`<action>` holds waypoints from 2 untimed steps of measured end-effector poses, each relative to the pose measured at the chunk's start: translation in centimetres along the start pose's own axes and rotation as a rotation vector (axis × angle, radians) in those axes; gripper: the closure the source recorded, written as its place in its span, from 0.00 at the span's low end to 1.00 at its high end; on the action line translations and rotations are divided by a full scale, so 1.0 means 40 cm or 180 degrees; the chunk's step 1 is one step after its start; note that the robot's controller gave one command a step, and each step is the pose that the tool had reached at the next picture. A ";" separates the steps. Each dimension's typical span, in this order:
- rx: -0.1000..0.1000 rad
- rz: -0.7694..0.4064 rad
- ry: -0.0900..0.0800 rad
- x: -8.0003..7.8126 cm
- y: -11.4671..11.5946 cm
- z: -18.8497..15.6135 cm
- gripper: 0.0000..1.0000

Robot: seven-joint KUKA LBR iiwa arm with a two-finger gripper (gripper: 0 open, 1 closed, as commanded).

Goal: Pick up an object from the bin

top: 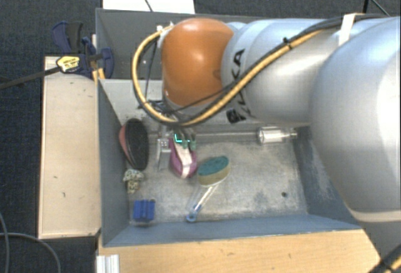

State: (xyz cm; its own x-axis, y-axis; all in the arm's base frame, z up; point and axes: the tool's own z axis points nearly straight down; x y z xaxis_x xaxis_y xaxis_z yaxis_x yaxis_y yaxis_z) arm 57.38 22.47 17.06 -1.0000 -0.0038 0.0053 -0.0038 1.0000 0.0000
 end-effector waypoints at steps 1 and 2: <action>0.0012 -0.0104 -0.0009 0.035 -0.206 0.063 0.00; 0.0011 -0.1833 -0.0017 0.060 -0.393 0.091 0.00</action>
Offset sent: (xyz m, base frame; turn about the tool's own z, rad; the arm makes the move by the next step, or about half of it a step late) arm -0.0139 -0.0768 -0.0238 -0.0398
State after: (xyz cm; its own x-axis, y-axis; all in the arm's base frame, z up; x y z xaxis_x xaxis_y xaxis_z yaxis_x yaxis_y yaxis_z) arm 55.00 6.76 13.45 -0.8367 -0.5476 0.0002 -0.5476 0.8367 -0.0018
